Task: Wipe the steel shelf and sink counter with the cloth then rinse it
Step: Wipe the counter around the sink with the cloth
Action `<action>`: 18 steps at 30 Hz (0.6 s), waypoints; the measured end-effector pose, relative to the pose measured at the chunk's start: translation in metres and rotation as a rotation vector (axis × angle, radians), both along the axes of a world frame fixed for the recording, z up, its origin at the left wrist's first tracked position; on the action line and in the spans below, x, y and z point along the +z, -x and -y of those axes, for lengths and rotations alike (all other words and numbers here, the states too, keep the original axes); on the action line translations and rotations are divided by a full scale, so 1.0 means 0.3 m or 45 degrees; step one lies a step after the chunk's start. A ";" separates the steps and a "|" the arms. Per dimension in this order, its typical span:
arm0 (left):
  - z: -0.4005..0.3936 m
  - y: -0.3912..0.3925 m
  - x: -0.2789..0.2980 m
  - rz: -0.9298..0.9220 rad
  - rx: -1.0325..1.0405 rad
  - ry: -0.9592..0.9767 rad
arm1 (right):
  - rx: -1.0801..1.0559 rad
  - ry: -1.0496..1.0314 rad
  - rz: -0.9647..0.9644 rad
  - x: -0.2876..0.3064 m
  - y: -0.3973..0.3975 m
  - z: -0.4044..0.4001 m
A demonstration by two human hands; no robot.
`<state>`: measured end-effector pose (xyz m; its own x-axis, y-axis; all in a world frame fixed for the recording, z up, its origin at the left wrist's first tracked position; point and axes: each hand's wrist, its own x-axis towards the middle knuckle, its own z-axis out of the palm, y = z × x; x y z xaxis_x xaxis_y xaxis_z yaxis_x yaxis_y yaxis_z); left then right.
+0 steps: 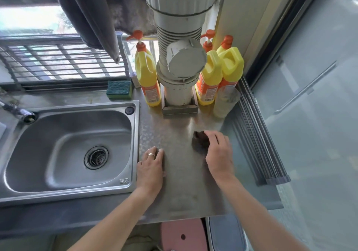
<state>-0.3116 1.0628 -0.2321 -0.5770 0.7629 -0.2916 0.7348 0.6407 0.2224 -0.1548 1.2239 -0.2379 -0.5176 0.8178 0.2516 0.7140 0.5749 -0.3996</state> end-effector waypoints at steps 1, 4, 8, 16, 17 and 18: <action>-0.003 0.000 0.003 0.000 0.000 0.005 | -0.028 -0.087 -0.039 0.007 -0.020 -0.014; -0.014 0.005 0.009 -0.006 -0.014 0.021 | -0.197 -0.092 0.010 -0.007 -0.076 -0.070; -0.028 0.014 0.004 -0.043 -0.080 0.069 | -0.273 0.300 0.243 -0.091 -0.103 -0.099; -0.066 -0.003 -0.025 -0.023 -0.150 0.126 | -0.047 0.349 0.168 -0.106 0.044 -0.032; -0.066 -0.004 -0.025 -0.025 -0.146 0.130 | -0.006 0.346 0.151 -0.110 0.061 -0.003; -0.066 -0.005 -0.025 -0.033 -0.148 0.136 | 0.022 0.341 0.135 -0.112 0.076 0.028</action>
<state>-0.3099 1.0826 -0.2397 -0.4951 0.7906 -0.3604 0.8101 0.5700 0.1375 -0.1776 1.2154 -0.2713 -0.5439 0.8387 -0.0281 0.7509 0.4715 -0.4624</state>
